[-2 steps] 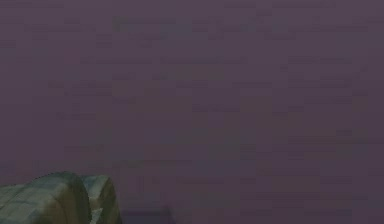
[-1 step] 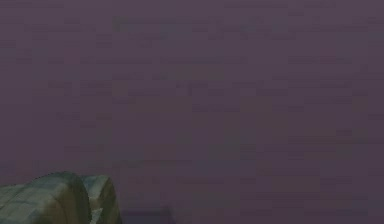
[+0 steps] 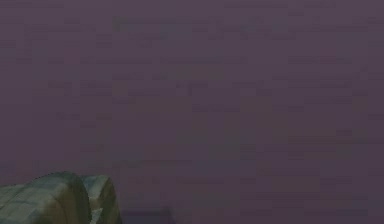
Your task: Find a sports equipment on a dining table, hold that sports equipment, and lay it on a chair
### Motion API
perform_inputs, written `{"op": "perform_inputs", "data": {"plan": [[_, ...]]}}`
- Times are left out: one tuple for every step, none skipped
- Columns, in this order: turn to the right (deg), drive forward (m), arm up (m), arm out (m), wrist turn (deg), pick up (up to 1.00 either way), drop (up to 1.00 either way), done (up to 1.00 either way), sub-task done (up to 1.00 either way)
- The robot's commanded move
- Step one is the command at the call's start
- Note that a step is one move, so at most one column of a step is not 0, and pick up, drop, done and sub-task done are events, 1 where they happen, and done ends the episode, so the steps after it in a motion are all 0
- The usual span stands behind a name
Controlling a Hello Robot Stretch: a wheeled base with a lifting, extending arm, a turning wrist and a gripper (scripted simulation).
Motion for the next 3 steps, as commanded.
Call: {"op": "perform_inputs", "data": {"plan": [[0.0,0.0,-0.32,0.0,0.0,0.0,0.0,0.0,0.0],[0.0,0.0,0.0,0.0,0.0,0.0,1.0,0.0,0.0],[0.0,0.0,0.1,0.0,0.0,0.0,0.0,0.0,0.0]]}}
